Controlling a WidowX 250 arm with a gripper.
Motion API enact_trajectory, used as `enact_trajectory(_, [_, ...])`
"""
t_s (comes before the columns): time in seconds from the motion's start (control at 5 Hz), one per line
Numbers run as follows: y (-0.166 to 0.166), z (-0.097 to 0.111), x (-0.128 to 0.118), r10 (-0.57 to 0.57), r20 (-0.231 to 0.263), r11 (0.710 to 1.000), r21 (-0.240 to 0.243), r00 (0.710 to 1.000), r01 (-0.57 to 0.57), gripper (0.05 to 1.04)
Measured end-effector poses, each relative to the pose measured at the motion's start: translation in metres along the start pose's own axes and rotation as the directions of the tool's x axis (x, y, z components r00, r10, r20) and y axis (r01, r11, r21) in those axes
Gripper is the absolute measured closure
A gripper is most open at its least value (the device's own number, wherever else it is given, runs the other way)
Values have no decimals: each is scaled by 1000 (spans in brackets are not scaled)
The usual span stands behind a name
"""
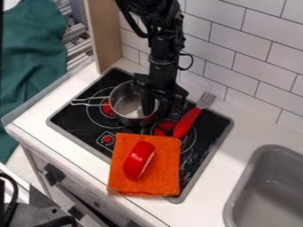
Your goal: Move the silver pot between the stove
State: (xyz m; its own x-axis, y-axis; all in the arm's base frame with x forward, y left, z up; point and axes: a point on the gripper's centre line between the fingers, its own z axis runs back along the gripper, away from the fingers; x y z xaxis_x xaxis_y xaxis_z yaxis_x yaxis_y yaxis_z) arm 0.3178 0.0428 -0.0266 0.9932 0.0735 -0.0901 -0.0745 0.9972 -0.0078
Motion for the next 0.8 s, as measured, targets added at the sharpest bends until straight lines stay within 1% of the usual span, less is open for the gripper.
enact_trajectory(0.2, [-4, 22, -5, -3, 51, 1000, -24, 999, 5, 245])
enact_trajectory(0.4, [2, 49, -10, 39, 113, 998, -60, 993, -32, 71])
enact_trajectory(0.6, [14, 61, -17, 89, 140, 993, -92, 986, -76, 77])
enact_trajectory(0.8, [20, 59, -22, 97, 133, 992, -94, 986, -85, 79])
